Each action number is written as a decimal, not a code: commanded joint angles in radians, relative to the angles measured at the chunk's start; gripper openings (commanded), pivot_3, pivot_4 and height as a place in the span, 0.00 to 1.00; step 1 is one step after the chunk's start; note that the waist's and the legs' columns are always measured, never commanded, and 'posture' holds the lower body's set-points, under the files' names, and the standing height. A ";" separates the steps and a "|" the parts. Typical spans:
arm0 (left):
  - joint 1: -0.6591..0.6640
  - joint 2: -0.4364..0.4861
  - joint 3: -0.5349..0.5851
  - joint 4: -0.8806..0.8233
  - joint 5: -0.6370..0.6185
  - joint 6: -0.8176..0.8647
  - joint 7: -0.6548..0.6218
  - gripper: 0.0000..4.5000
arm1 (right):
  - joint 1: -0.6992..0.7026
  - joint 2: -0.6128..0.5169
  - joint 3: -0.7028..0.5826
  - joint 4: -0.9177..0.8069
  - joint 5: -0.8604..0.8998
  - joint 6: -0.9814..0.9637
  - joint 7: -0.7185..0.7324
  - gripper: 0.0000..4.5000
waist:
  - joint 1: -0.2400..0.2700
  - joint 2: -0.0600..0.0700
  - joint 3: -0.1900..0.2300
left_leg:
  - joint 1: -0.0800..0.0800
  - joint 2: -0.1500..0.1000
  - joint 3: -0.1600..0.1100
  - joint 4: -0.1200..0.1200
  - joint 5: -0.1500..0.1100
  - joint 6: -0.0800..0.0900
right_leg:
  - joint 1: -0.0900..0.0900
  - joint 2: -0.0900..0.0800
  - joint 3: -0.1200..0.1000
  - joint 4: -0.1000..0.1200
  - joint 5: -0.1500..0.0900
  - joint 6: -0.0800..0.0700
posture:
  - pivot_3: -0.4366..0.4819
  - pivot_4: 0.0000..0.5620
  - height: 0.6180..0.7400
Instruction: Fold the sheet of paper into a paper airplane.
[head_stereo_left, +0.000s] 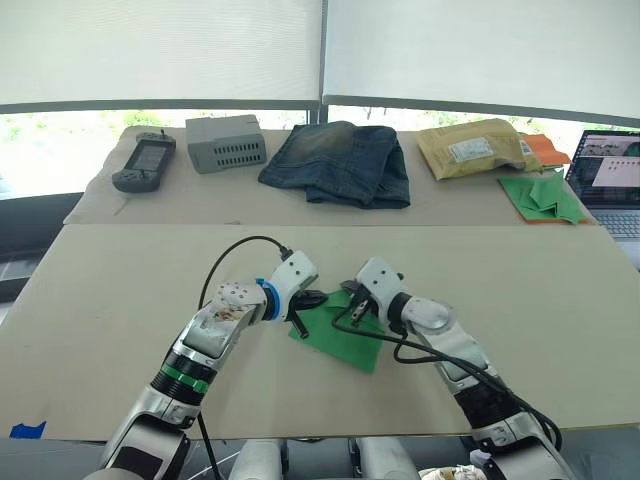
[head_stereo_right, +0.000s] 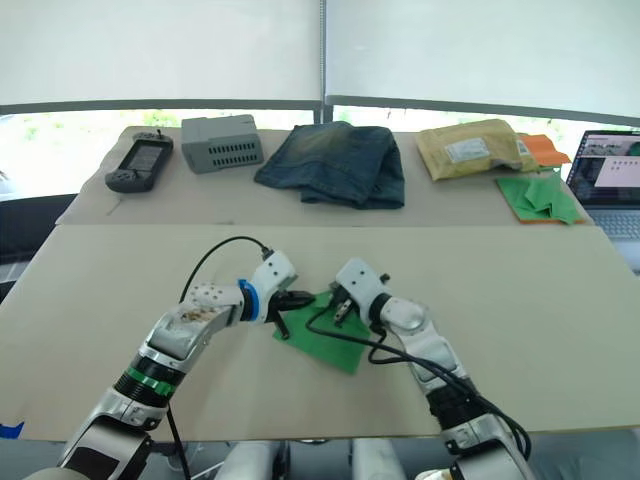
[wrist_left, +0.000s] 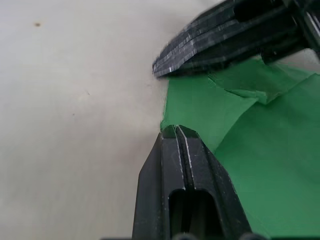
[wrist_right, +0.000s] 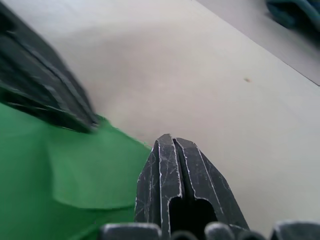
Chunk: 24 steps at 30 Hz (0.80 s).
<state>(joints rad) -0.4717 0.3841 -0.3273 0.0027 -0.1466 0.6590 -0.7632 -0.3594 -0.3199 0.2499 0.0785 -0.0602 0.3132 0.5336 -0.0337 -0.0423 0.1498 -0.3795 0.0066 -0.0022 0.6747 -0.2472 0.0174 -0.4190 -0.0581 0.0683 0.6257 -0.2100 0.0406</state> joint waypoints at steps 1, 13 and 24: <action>0.026 -0.001 -0.036 0.016 0.019 0.030 0.001 0.00 | 0.033 -0.031 -0.041 0.045 -0.011 0.050 -0.029 0.00 | 0.001 0.000 0.000 | 0.000 0.000 0.000 0.000 0.000 0.000 | 0.000 0.000 0.000 0.000 0.000 0.000 | 0.48 0.27 0.91; 0.028 0.006 -0.041 0.013 0.018 0.028 -0.005 0.00 | 0.044 -0.003 -0.060 -0.151 0.102 -0.011 0.065 0.00 | 0.003 0.001 0.001 | -0.004 -0.001 0.000 0.000 0.000 0.000 | -0.003 0.000 0.000 -0.001 0.000 0.001 | 0.48 0.27 0.91; 0.045 0.029 -0.016 0.005 0.028 0.030 0.021 0.00 | 0.067 -0.020 0.053 -0.116 0.037 0.047 0.101 0.00 | -0.004 0.001 0.001 | -0.004 0.000 0.000 0.000 0.000 0.000 | -0.003 0.000 0.000 -0.001 0.000 0.001 | 0.48 0.27 0.91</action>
<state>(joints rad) -0.4587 0.3938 -0.3279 -0.0222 -0.1458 0.6587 -0.7529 -0.2979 -0.3332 0.2801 -0.0412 -0.0135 0.3392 0.6264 -0.0373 -0.0415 0.1503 -0.3829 0.0064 -0.0025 0.6746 -0.2472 0.0174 -0.4216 -0.0579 0.0679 0.6248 -0.2104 0.0412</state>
